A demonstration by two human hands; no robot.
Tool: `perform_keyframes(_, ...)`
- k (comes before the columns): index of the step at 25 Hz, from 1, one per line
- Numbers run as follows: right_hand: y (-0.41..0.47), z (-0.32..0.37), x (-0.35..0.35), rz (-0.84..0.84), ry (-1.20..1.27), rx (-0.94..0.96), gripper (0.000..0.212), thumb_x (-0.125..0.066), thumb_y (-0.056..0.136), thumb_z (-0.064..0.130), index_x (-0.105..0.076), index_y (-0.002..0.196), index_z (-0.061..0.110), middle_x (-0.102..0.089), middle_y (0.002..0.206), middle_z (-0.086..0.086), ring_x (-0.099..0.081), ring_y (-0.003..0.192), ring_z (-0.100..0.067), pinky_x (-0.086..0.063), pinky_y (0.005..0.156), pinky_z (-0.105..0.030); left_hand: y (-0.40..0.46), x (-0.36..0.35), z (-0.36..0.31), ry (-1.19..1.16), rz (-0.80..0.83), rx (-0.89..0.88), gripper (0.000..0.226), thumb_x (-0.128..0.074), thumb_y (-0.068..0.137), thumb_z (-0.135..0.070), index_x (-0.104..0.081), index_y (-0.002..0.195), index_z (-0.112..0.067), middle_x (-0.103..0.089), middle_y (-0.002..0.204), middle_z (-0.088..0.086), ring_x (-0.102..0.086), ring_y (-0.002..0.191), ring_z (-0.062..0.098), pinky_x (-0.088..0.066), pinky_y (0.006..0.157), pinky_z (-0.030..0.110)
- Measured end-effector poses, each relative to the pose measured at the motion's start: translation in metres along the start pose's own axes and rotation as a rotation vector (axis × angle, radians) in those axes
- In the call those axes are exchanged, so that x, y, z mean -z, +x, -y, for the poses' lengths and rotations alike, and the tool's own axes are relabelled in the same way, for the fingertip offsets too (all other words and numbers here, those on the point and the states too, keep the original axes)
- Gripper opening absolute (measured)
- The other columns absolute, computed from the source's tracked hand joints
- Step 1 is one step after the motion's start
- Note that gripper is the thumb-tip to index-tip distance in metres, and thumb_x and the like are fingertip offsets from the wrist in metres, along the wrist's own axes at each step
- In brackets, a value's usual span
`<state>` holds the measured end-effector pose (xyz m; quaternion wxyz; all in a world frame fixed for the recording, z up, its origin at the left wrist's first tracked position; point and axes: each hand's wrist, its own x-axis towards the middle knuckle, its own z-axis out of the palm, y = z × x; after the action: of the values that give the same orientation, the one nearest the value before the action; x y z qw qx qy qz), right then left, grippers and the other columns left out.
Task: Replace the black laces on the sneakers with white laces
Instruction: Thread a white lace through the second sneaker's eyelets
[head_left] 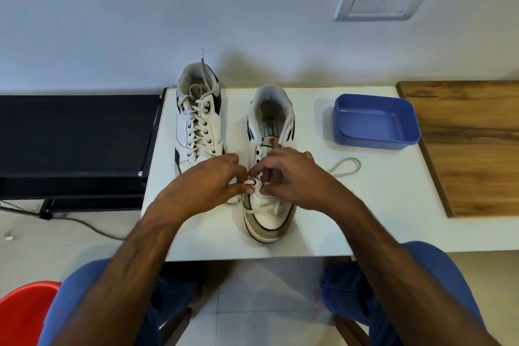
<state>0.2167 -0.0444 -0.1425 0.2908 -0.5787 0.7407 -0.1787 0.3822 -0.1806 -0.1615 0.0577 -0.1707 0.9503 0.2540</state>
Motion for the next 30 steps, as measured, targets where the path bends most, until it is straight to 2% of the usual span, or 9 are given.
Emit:
perform_keyframes(5, 0.003, 0.0, 0.001, 0.013, -0.047, -0.014, 0.032, -0.076, 0.086, 0.03, -0.07, 0.116, 0.036, -0.057, 0.104, 0.01, -0.05, 0.108, -0.012, -0.035, 0.094, -0.041, -0.005, 0.011, 0.0, -0.753, -0.271, -0.16, 0.015, -0.063, 0.092, -0.032, -0.066, 0.078, -0.034, -0.055, 0.082, -0.007, -0.056, 0.077, 0.011, -0.046, 0.071, 0.028)
perform_keyframes(8, 0.004, 0.001, 0.0, 0.026, -0.033, -0.016, 0.033, -0.076, 0.087, 0.028, -0.07, 0.118, 0.038, -0.054, 0.103, 0.013, -0.049, 0.109, -0.01, -0.032, 0.091, -0.039, -0.022, 0.048, 0.016, -1.538, -0.79, -0.306, 0.009, -0.069, 0.09, -0.021, -0.063, 0.087, -0.015, -0.059, 0.089, 0.003, -0.057, 0.083, 0.022, -0.047, 0.078, 0.036)
perform_keyframes(11, 0.005, -0.001, 0.0, 0.029, -0.03, -0.02, 0.034, -0.078, 0.086, 0.028, -0.069, 0.117, 0.039, -0.053, 0.102, 0.013, -0.049, 0.108, -0.01, -0.032, 0.091, -0.039, -0.047, 0.071, 0.041, -2.113, -0.965, -0.631, 0.018, -0.042, 0.107, -0.007, -0.057, 0.105, 0.003, -0.062, 0.114, 0.023, -0.065, 0.103, 0.037, -0.053, 0.089, 0.049)
perform_keyframes(15, 0.004, -0.003, 0.0, 0.021, -0.019, -0.022, 0.034, -0.079, 0.085, 0.028, -0.071, 0.116, 0.038, -0.055, 0.101, 0.012, -0.049, 0.107, -0.01, -0.035, 0.091, -0.04, -0.039, 0.062, 0.011, -1.579, -0.828, 0.007, 0.032, -0.041, 0.104, -0.027, -0.054, 0.076, -0.016, -0.061, 0.068, -0.001, -0.047, 0.045, 0.011, -0.036, 0.041, 0.019)
perform_keyframes(19, 0.004, -0.001, -0.001, 0.004, -0.002, -0.007, 0.03, -0.079, 0.085, 0.031, -0.071, 0.113, 0.037, -0.058, 0.102, 0.01, -0.051, 0.103, -0.01, -0.039, 0.093, -0.043, -0.013, 0.031, -0.016, -0.139, -0.17, 0.14, 0.038, -0.054, 0.09, -0.065, -0.052, 0.093, -0.027, -0.061, 0.069, -0.008, -0.054, 0.058, 0.005, -0.037, 0.051, 0.023)
perform_keyframes(21, 0.004, -0.002, -0.001, -0.007, -0.009, 0.002, 0.029, -0.079, 0.085, 0.034, -0.071, 0.112, 0.037, -0.058, 0.102, 0.01, -0.051, 0.101, -0.01, -0.04, 0.092, -0.043, -0.01, 0.02, -0.02, 0.231, 0.045, 0.122, 0.044, -0.048, 0.088, -0.072, -0.053, 0.107, -0.033, -0.056, 0.075, -0.012, -0.058, 0.072, 0.01, -0.038, 0.061, 0.028)
perform_keyframes(24, 0.004, -0.002, -0.001, 0.002, -0.018, -0.003, 0.03, -0.078, 0.085, 0.033, -0.071, 0.114, 0.035, -0.057, 0.102, 0.01, -0.05, 0.102, -0.01, -0.039, 0.093, -0.043, -0.005, 0.015, -0.02, 0.194, 0.09, 0.093, 0.028, -0.051, 0.098, -0.056, -0.064, 0.112, -0.036, -0.058, 0.079, -0.015, -0.06, 0.08, 0.01, -0.038, 0.066, 0.03)
perform_keyframes(26, 0.004, -0.001, 0.0, 0.002, -0.036, -0.006, 0.029, -0.077, 0.086, 0.032, -0.07, 0.114, 0.035, -0.057, 0.104, 0.01, -0.049, 0.104, -0.01, -0.038, 0.093, -0.042, -0.008, 0.02, -0.02, -0.161, 0.035, 0.033, 0.015, -0.056, 0.1, -0.042, -0.065, 0.089, -0.037, -0.063, 0.072, -0.018, -0.06, 0.073, 0.002, -0.041, 0.067, 0.027)
perform_keyframes(30, 0.004, -0.001, 0.002, 0.032, -0.041, -0.006, 0.031, -0.077, 0.088, 0.03, -0.07, 0.117, 0.037, -0.056, 0.1, 0.014, -0.048, 0.104, -0.008, -0.034, 0.09, -0.039, -0.027, 0.048, -0.003, -1.241, -0.624, -0.142, 0.024, -0.061, 0.091, -0.019, -0.062, 0.068, -0.026, -0.046, 0.056, -0.011, -0.038, 0.048, 0.005, -0.033, 0.05, 0.021)
